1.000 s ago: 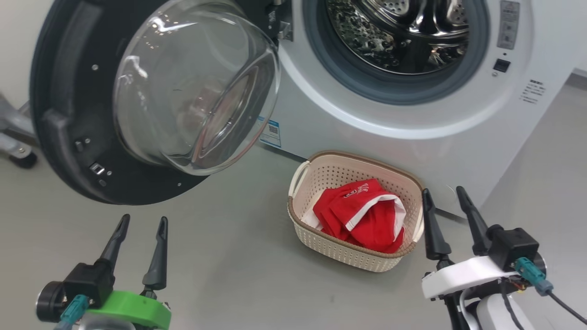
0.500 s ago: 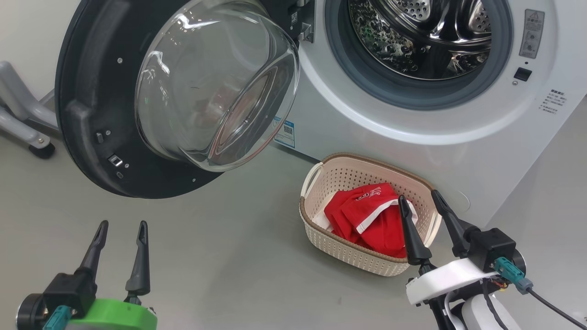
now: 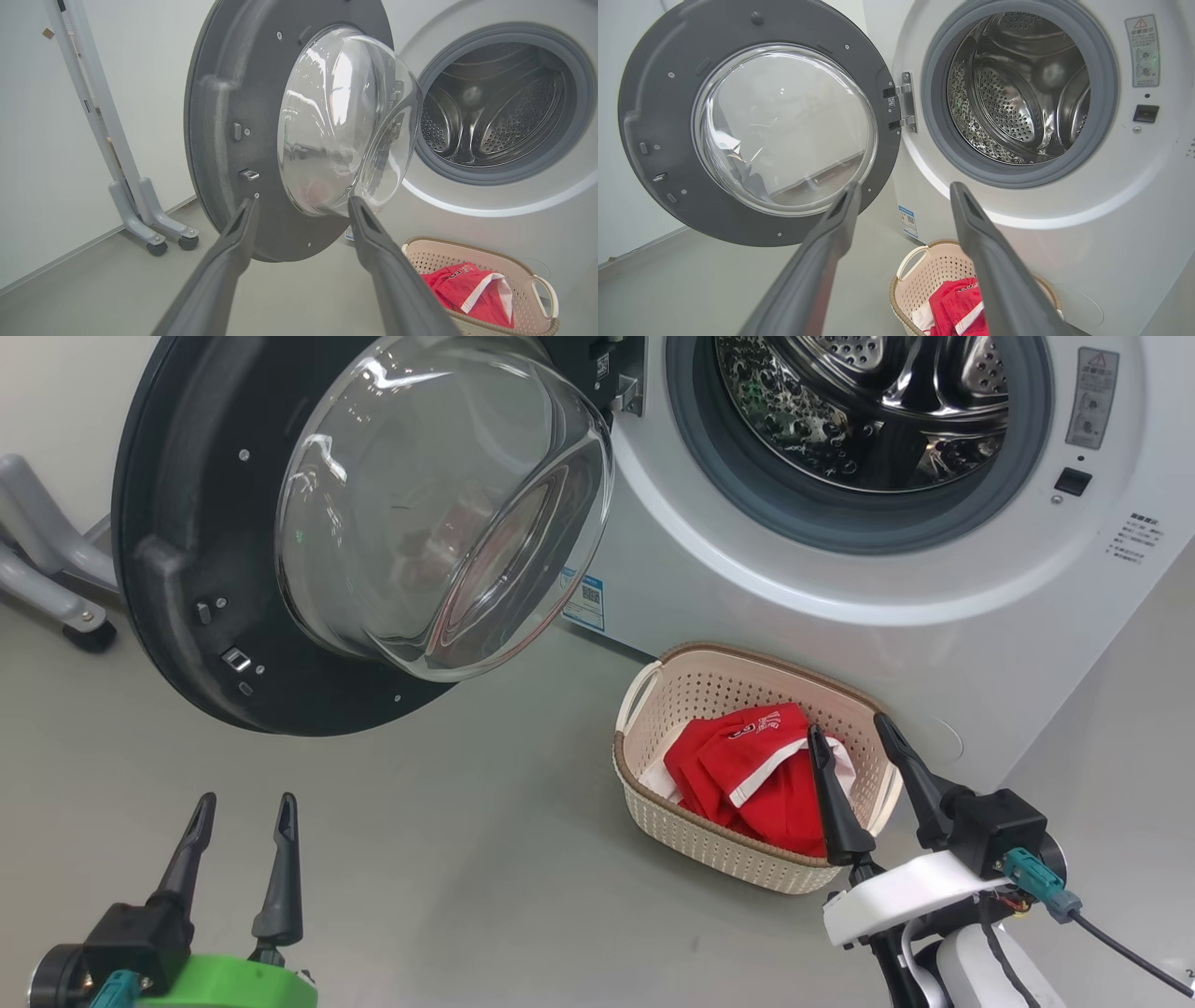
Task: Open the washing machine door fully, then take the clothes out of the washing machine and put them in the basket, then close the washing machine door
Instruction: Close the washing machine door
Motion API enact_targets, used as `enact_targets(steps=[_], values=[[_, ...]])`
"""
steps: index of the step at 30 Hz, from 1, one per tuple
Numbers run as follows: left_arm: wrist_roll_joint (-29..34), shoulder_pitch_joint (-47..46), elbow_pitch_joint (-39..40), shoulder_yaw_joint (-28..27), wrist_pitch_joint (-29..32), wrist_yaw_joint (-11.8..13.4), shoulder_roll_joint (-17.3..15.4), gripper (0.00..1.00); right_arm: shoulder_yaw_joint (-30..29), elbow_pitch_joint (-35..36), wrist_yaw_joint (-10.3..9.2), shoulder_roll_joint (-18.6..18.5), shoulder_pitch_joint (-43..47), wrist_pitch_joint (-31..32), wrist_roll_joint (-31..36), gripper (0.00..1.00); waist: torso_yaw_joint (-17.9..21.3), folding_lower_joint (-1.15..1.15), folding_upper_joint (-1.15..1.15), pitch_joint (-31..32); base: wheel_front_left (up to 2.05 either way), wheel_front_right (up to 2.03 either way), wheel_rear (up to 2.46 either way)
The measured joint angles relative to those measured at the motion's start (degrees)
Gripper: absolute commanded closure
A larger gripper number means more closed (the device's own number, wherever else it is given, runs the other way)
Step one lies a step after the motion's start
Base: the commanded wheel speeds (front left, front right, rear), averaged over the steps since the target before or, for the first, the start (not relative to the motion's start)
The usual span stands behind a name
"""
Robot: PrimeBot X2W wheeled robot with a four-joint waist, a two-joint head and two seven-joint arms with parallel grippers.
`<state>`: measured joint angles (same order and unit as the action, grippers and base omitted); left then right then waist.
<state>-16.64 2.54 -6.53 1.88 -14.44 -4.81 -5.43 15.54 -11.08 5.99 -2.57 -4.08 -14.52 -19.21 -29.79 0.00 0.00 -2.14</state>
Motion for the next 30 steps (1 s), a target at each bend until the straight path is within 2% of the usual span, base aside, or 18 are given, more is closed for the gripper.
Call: enact_targets(steps=[28, 29, 30], values=[[-0.16, 0.82, 1.52, -0.55, 0.00, 0.55, 0.18, 0.00, 0.24, -1.00, 0.43, -0.03, -1.27, 0.00, -0.02, 0.00, -0.07, 0.00, 0.00, -0.49, 0.00, 0.00, 0.00], [-0.25, 0.85, 1.53, -0.53, 0.00, 0.55, 0.18, 0.07, 0.23, -1.00, 0.43, -0.03, -1.27, 0.00, -0.02, 0.00, -0.06, 0.01, 0.00, -0.54, 0.00, 0.00, 0.00], [-0.30, 0.86, 1.54, -0.52, 0.00, 0.55, 0.18, 0.49, 0.22, -1.00, 0.43, -0.03, -1.27, 0.00, -0.02, 0.00, -0.06, 0.00, 0.00, -0.60, 0.00, 0.00, 0.00]])
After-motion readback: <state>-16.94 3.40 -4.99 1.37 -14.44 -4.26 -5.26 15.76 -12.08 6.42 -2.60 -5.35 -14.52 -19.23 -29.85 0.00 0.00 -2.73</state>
